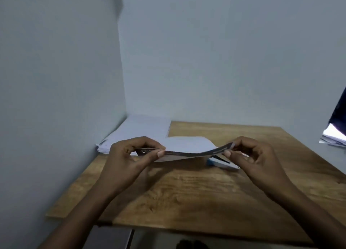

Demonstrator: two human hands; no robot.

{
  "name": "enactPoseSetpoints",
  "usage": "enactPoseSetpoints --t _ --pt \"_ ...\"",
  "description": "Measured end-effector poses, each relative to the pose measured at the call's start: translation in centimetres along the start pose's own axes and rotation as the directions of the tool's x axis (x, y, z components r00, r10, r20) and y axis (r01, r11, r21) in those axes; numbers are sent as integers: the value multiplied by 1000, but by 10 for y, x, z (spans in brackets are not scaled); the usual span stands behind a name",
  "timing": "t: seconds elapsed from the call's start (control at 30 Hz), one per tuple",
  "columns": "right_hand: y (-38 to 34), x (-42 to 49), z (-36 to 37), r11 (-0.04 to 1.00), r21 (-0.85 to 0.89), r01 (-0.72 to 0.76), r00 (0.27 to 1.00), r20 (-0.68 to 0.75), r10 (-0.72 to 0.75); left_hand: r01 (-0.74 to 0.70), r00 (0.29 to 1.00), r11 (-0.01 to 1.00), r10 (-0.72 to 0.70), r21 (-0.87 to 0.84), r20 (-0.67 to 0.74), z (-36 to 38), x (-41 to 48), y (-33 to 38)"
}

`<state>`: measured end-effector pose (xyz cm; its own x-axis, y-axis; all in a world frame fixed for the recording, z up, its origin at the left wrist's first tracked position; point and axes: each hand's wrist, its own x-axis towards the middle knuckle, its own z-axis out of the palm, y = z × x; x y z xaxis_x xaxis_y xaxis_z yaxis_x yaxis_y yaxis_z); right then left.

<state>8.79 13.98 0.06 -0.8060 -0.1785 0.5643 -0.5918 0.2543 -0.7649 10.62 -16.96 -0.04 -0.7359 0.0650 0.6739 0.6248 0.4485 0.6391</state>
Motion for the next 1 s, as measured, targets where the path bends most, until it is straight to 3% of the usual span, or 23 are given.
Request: enactPoseSetpoints --t 0.13,0.23,0.33,0.47,0.57,0.7,0.77,0.87,1.0 --pt "8 -48 -3 997 -11 -81 995 51 81 20 968 1000 -24 19 248 2 -35 3" --pt "10 -71 0 986 -123 -109 983 134 126 -11 939 996 -19 84 344 -2 -54 5" --pt "9 -80 4 950 -313 2 975 212 68 -53 930 987 -8 155 368 -9 -66 6" --pt "6 -82 8 849 -480 221 937 347 -48 -235 886 925 78 299 456 -15 -78 7" --pt "5 -80 13 843 -459 282 896 439 -60 -364 841 843 114 397 529 -11 -88 2" --pt "6 -78 27 863 -409 297 867 494 -65 -409 825 813 136 414 549 -9 -89 3" --pt "9 -76 28 887 -389 248 876 482 -33 -369 842 846 128 386 523 -9 -87 0" --pt "11 -72 26 924 -353 145 898 440 27 -132 934 956 31 262 357 -5 -85 -4" --pt "9 -67 29 918 -388 78 936 344 66 62 969 965 -120 256 217 3 -81 -10"
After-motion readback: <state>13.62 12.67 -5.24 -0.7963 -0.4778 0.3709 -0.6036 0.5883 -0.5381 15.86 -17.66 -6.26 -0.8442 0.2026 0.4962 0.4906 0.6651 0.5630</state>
